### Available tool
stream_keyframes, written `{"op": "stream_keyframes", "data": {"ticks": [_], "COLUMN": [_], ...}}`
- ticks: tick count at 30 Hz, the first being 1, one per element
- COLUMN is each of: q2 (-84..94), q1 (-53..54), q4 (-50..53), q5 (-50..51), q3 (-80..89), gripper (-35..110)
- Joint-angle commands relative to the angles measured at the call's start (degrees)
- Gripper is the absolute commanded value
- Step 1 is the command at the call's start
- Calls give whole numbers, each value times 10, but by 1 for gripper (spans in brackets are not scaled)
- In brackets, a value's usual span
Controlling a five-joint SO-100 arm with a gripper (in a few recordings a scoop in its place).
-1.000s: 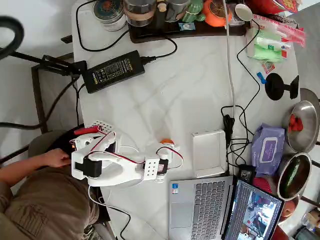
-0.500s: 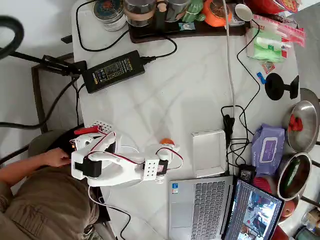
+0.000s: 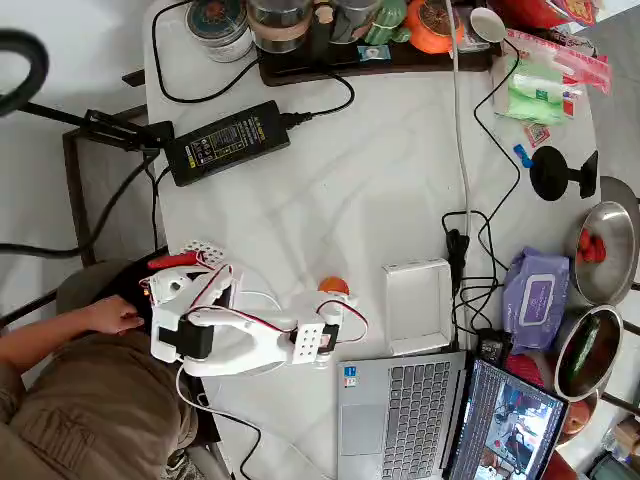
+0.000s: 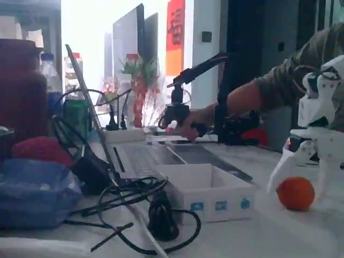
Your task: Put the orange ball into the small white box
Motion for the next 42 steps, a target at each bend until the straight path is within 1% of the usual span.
{"op": "stream_keyframes", "data": {"ticks": [1,5,12,14,25,28,34,42], "q2": [4,3,3,3,15,32,117,119], "q1": [11,10,1,1,1,4,-1,1], "q4": [1,1,1,1,11,18,128,221], "q5": [-5,-5,2,2,-3,2,-3,5], "q3": [-4,-5,-6,-6,-9,-32,-109,-216], "gripper": [38,37,16,13,13,13,13,13]}}
